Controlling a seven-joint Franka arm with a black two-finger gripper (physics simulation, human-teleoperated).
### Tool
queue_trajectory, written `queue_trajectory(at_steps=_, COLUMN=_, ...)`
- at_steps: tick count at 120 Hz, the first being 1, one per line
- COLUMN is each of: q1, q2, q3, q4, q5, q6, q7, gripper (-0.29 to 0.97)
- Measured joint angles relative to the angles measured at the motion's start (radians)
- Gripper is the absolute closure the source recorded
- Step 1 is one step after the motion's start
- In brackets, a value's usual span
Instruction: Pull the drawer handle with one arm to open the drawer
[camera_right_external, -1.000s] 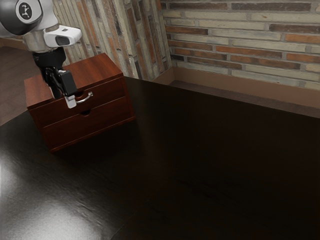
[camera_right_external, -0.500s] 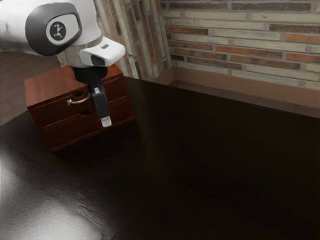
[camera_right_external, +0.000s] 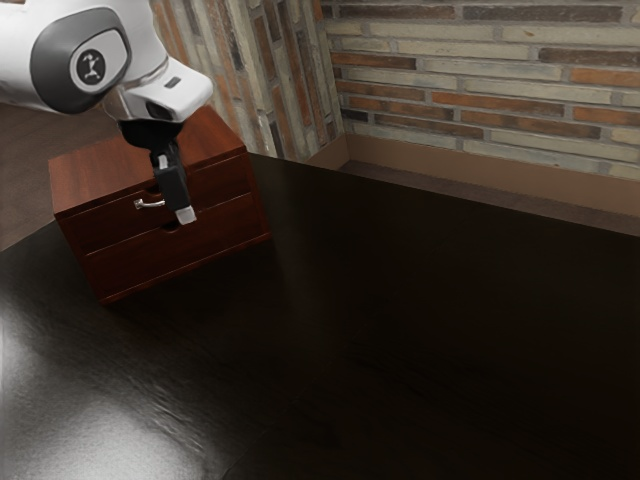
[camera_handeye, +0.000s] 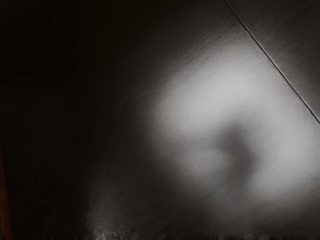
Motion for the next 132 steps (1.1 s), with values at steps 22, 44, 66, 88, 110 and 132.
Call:
queue_trajectory(at_steps=22, q1=0.059, q2=-0.142, q3=-0.004, q4=-0.086, q5=0.058, q6=0.003, q7=0.033, gripper=0.0)
queue_trajectory(at_steps=44, q1=0.05, q2=-0.179, q3=0.004, q4=-0.175, q5=0.181, q6=0.043, q7=0.056, gripper=0.0)
queue_trajectory(at_steps=66, q1=0.072, q2=-0.163, q3=0.049, q4=-0.209, q5=0.242, q6=0.116, q7=0.065, gripper=0.0)
queue_trajectory(at_steps=88, q1=0.074, q2=-0.155, q3=0.062, q4=-0.231, q5=0.304, q6=0.168, q7=0.057, gripper=0.0)
queue_trajectory(at_steps=110, q1=0.11, q2=-0.199, q3=0.083, q4=-0.279, q5=0.355, q6=0.191, q7=0.03, gripper=0.0)
queue_trajectory(at_steps=132, q1=0.118, q2=-0.169, q3=0.124, q4=-0.307, q5=0.367, q6=0.25, q7=0.008, gripper=0.0)
